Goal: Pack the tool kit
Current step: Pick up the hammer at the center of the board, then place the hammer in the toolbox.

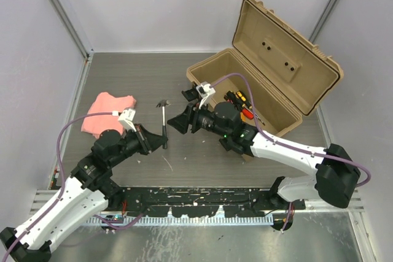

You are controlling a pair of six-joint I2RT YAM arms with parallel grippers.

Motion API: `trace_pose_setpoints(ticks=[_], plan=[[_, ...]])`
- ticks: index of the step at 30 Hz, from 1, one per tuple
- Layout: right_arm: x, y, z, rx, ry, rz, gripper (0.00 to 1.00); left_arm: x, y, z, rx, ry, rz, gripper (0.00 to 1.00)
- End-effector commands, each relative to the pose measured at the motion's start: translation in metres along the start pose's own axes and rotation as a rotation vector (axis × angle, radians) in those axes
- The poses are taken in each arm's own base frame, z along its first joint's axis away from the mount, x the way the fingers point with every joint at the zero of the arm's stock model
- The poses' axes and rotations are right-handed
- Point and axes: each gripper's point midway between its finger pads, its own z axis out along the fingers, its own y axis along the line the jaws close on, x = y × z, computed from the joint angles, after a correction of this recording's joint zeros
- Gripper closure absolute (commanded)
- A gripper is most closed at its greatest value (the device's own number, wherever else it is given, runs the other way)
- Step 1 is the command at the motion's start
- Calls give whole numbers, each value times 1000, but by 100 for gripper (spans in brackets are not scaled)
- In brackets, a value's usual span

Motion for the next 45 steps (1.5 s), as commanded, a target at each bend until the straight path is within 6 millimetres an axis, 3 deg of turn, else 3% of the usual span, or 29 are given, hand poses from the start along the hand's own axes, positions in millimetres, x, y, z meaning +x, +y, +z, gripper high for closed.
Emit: trace_pose_setpoints(ticks=[1, 4, 8, 14, 23, 25, 28, 31, 35, 37, 42, 45], plan=[[-45, 27, 10, -53, -155, 30, 39, -18, -34, -4, 143, -53, 31, 100], [-45, 23, 15, -37, -160, 47, 40, -18, -36, -3, 153, -47, 36, 100], [-43, 33, 21, -82, -125, 39, 43, -18, -41, -3, 172, -38, 42, 100], [-37, 24, 27, -33, -106, 72, 60, -21, -38, -2, 152, -50, 44, 100], [-31, 17, 35, 5, -81, 127, 56, -30, -34, -5, 112, -85, 63, 100], [-29, 18, 36, -4, -70, 138, 65, -34, -33, -9, 96, -107, 82, 100], [-31, 23, 38, -16, -56, 136, 71, -38, -33, -13, 96, -130, 102, 100], [-33, 30, 41, -40, -40, 125, 68, -39, -34, -15, 100, -133, 113, 100], [-30, 32, 45, -47, -24, 167, 50, -41, -38, -16, 117, -139, 113, 100], [-27, 30, 47, -41, -21, 196, 50, -41, -40, -16, 129, -142, 112, 100], [-23, 29, 48, -37, -15, 222, 64, -42, -40, -19, 126, -151, 99, 100], [-29, 31, 43, -41, -34, 216, 76, -46, -25, -21, 45, -184, 60, 100]])
